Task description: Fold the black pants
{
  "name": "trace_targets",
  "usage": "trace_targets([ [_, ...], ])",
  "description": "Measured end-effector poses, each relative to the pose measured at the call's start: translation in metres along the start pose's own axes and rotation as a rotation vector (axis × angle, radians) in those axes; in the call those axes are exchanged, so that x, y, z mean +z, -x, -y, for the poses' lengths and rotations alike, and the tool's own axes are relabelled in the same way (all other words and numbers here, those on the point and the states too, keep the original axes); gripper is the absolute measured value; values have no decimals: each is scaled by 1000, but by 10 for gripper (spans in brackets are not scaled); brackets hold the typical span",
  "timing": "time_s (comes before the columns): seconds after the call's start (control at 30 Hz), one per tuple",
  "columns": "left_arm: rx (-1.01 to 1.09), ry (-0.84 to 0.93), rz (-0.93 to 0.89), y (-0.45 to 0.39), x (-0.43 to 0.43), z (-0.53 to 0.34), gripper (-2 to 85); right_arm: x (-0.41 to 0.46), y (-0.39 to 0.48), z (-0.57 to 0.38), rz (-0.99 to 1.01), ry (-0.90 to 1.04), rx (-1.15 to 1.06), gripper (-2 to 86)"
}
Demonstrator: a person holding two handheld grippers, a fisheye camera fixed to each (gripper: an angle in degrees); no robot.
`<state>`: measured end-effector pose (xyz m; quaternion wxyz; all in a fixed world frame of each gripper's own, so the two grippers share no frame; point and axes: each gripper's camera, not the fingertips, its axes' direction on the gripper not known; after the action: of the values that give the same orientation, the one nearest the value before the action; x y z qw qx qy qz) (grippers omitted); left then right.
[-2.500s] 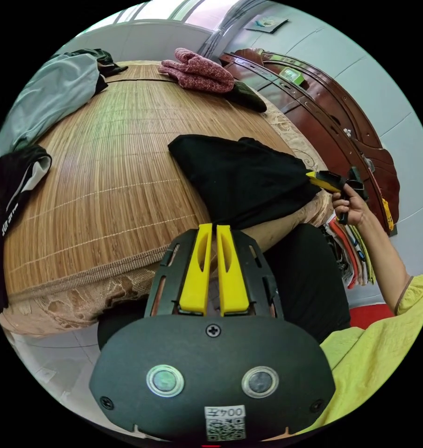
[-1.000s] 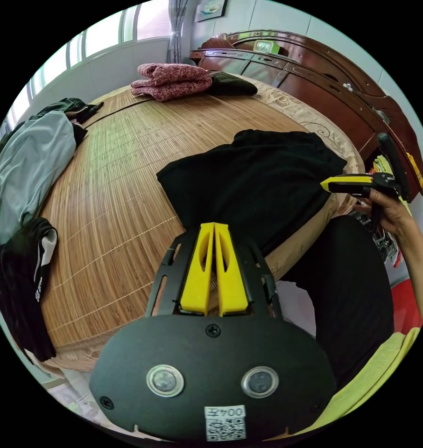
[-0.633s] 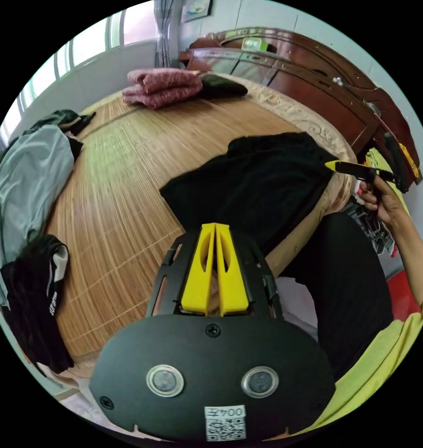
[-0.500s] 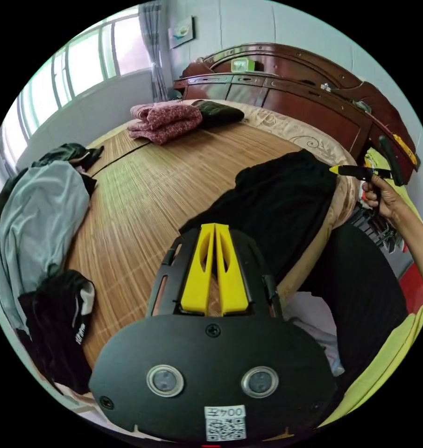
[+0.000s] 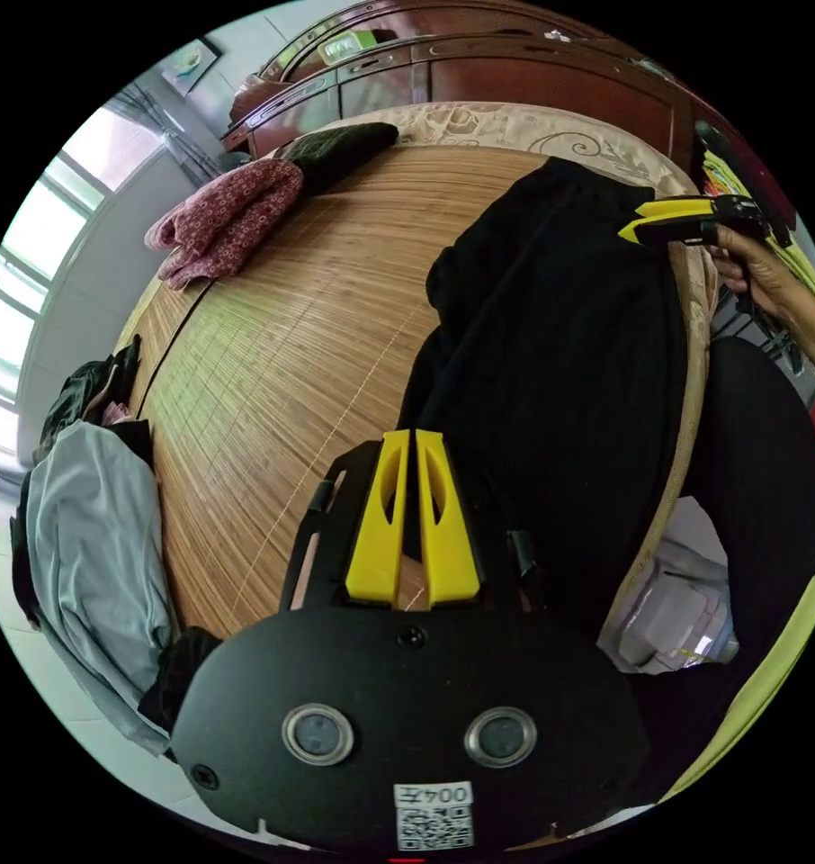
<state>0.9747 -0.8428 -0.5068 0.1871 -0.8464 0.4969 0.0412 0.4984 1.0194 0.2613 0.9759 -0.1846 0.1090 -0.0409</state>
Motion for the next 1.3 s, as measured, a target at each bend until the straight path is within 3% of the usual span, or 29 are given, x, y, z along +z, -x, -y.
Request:
trace_targets([
  [0.3,-329,76,11,24,-14,-61,12,27,87,90,10,16,-248,133],
  [0.57,-688,-116,-248,43,-29,-151,8,48,203,160,-51,17,-531,136],
  [0.7,-676,-199,-158,43,-53,-176,6,30,218,154,-164,-21,-534,114],
  [0.77,-677,-252,-145,46,-66,-200,7,13,205,133,-78,-37,-498,108],
  [0.9,-640,-317,-232,46,-72,-237,15,-26,162,47,291,-40,-409,97],
  [1.03,-455,-295,-224,29,-75,-257,46,-45,148,-50,469,-57,-353,95],
  [1.3,-196,-227,-191,9,-77,-265,80,-31,187,-109,446,-49,-408,95],
])
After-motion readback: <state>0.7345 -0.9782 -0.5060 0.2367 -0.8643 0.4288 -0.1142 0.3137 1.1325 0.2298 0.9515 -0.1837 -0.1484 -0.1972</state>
